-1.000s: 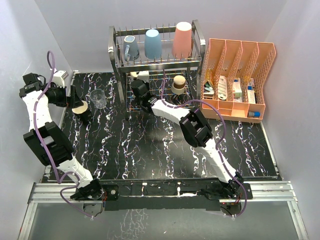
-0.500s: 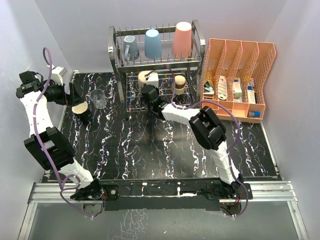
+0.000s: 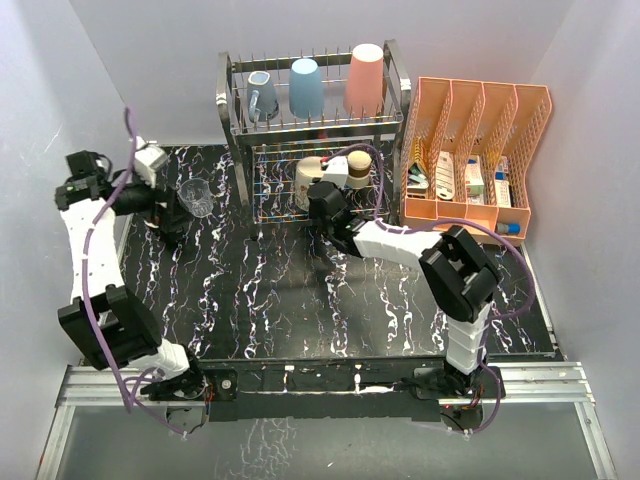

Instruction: Unload the cups from the dish rack

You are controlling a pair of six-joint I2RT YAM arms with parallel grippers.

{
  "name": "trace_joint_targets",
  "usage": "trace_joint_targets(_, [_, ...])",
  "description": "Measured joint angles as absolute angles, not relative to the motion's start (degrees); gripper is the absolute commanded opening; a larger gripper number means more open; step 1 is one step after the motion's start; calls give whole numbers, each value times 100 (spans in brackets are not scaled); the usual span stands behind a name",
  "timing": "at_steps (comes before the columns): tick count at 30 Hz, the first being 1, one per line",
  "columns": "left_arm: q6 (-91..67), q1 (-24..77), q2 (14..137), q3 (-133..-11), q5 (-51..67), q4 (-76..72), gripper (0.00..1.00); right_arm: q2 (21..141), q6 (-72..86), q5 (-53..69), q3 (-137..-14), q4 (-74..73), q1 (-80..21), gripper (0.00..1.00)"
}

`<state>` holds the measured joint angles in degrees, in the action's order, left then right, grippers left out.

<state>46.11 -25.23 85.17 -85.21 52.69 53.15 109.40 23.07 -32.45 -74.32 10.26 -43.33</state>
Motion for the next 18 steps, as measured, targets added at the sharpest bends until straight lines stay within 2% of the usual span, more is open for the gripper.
trace_joint_targets(4, [5070, -1855, 8213, -8062, 5269, 5457, 97, 10547, 2733, -3210, -7074, 875, -4333, 8])
trace_joint_targets(10, [5660, -1398, 7924, -7616, 5262, 5583, 94, 10114, 3339, -2998, -6952, 456, -4333, 8])
trace_joint_targets(18, [6012, -598, 7052, -6630, 5033, 4678, 90, 9555, 4095, -2523, -6766, 134, -4333, 8])
